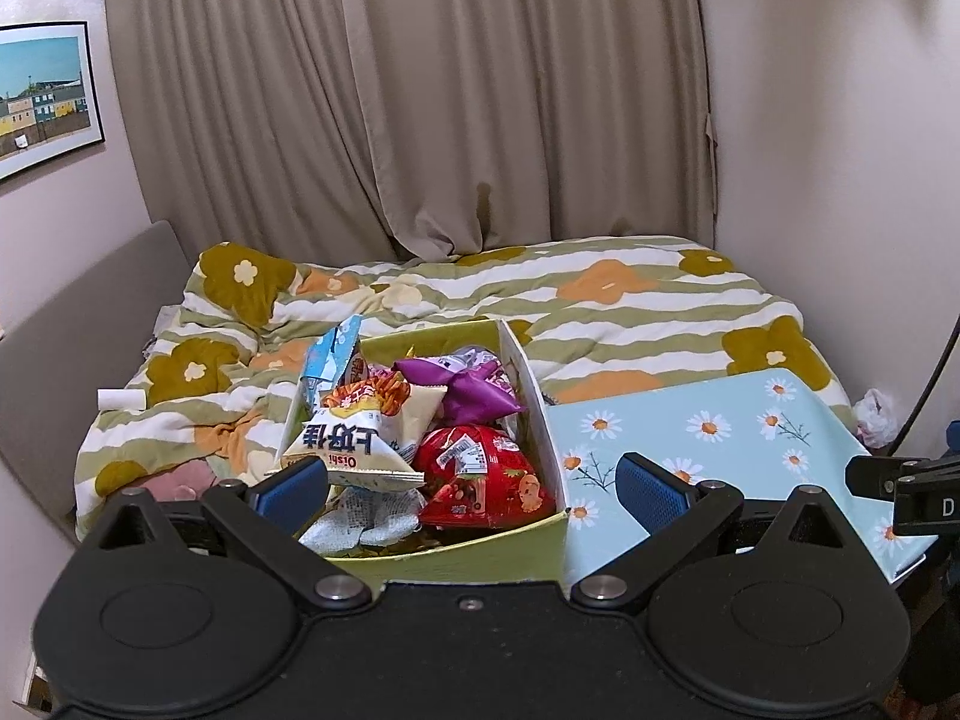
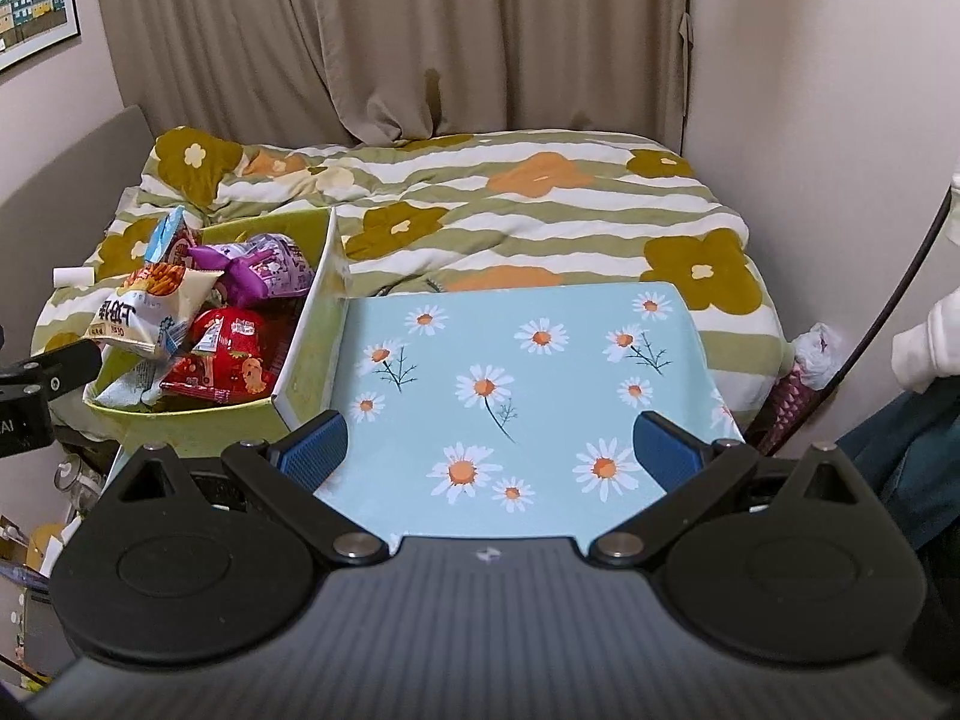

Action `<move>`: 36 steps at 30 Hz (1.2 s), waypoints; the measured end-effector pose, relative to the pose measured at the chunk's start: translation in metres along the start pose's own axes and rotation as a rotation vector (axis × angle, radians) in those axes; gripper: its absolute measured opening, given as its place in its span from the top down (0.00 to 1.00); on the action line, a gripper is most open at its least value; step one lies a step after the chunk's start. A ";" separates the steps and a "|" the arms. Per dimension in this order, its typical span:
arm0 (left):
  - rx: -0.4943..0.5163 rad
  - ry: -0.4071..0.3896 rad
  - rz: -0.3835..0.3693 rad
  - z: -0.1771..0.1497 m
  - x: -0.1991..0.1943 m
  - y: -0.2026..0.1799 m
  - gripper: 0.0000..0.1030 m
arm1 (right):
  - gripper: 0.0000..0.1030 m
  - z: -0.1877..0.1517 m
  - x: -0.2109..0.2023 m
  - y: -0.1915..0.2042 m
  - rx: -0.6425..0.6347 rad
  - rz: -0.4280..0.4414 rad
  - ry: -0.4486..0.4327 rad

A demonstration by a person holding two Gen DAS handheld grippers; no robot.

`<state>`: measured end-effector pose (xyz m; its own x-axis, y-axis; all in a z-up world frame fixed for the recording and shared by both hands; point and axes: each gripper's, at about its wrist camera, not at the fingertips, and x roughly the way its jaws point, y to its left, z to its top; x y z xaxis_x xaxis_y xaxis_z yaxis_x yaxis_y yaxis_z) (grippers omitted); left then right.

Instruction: Organize snacks

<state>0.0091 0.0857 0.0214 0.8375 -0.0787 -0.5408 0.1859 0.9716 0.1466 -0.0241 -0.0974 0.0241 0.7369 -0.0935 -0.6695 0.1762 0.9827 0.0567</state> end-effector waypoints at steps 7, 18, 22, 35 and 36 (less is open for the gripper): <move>-0.004 0.010 0.002 -0.001 0.002 0.002 0.00 | 0.00 0.001 0.001 0.001 0.001 -0.004 -0.002; -0.016 0.014 0.004 -0.001 0.002 0.004 0.00 | 0.00 0.001 0.000 0.001 0.000 -0.005 -0.003; -0.016 0.014 0.005 -0.002 0.001 0.005 0.00 | 0.00 0.001 0.001 0.000 0.002 0.000 -0.006; -0.018 0.014 0.006 -0.002 0.001 0.004 0.00 | 0.00 0.002 0.001 0.002 0.001 -0.002 -0.009; -0.018 0.015 0.006 -0.002 0.001 0.004 0.00 | 0.00 0.002 0.001 0.002 0.000 -0.003 -0.010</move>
<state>0.0102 0.0897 0.0198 0.8309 -0.0700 -0.5521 0.1716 0.9760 0.1345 -0.0214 -0.0960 0.0253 0.7429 -0.0977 -0.6622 0.1782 0.9825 0.0549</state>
